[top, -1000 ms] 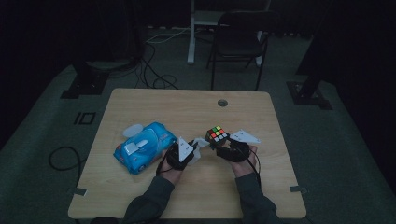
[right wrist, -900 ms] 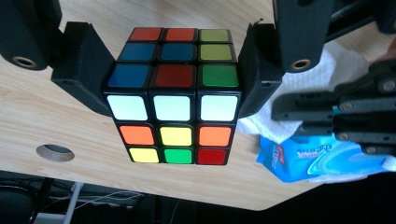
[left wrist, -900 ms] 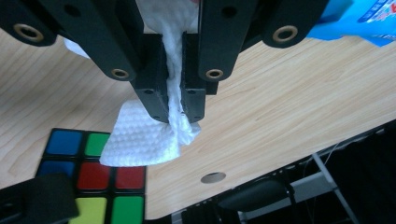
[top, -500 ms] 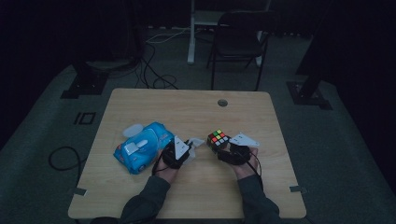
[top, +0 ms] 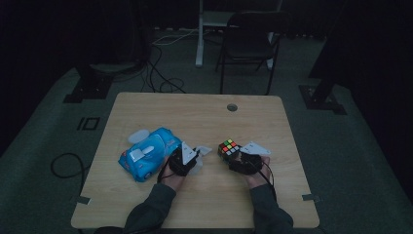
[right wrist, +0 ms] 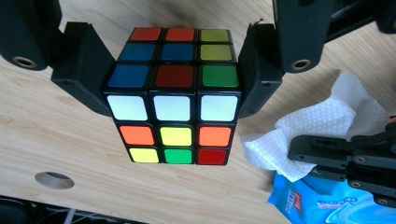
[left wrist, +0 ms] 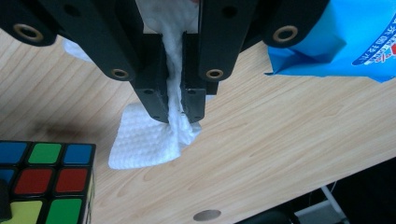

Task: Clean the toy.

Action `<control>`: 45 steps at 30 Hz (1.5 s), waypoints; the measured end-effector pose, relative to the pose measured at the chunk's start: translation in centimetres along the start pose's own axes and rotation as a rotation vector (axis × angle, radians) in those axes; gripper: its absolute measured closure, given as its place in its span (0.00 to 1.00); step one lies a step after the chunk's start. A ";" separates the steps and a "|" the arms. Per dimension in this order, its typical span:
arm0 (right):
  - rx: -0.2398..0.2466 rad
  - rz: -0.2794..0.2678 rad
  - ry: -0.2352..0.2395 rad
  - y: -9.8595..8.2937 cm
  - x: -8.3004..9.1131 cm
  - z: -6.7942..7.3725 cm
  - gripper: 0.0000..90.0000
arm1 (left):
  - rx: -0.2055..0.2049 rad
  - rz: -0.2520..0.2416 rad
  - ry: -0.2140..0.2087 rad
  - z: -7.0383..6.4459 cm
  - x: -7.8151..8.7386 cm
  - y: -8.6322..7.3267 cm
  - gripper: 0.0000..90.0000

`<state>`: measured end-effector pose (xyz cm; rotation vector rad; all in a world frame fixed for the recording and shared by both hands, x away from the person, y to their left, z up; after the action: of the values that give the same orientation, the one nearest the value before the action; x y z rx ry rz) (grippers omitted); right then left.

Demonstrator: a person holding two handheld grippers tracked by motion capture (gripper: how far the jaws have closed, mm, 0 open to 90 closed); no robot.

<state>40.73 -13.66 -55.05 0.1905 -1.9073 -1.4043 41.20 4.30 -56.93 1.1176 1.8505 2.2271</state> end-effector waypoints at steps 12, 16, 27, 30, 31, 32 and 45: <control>-0.012 0.018 0.003 -1.0 -0.3 0.0 0.39 | 0.021 0.070 -0.002 0.7 -0.7 -0.8 0.91; -0.017 0.029 -0.001 -1.4 -0.5 -0.2 0.39 | 0.025 0.079 0.002 1.0 -0.8 -0.9 0.91; -0.010 0.043 -0.064 -2.4 0.1 -1.2 0.39 | 0.023 0.103 0.013 1.5 -1.1 -1.2 0.91; -0.026 0.040 -0.085 -2.8 0.3 -1.8 0.39 | 0.024 0.100 0.015 1.5 -1.0 -1.2 0.91; -0.026 0.044 -0.090 -2.9 0.3 -1.9 0.39 | 0.021 0.103 0.015 1.6 -1.0 -1.3 0.91; -0.030 0.046 -0.092 -3.0 0.3 -2.0 0.39 | 0.019 0.107 0.016 1.6 -1.1 -1.3 0.91; -0.014 0.050 -0.101 -3.6 0.3 -2.4 0.39 | 0.017 0.124 0.013 1.7 -1.3 -1.5 0.84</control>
<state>40.97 -17.00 -57.77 0.0656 -1.9700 -1.4165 42.46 5.64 -58.84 1.2574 1.8563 2.2924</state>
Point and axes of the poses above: each handheld gripper's, and its own axes: x roughly backward along the jaws, y roughly out of its top, z roughly to its left, the point moved 8 cm from there along -x, roughly forward along the jaws, and after that the axes turned 10 degrees about x, right-handed, at the moved point
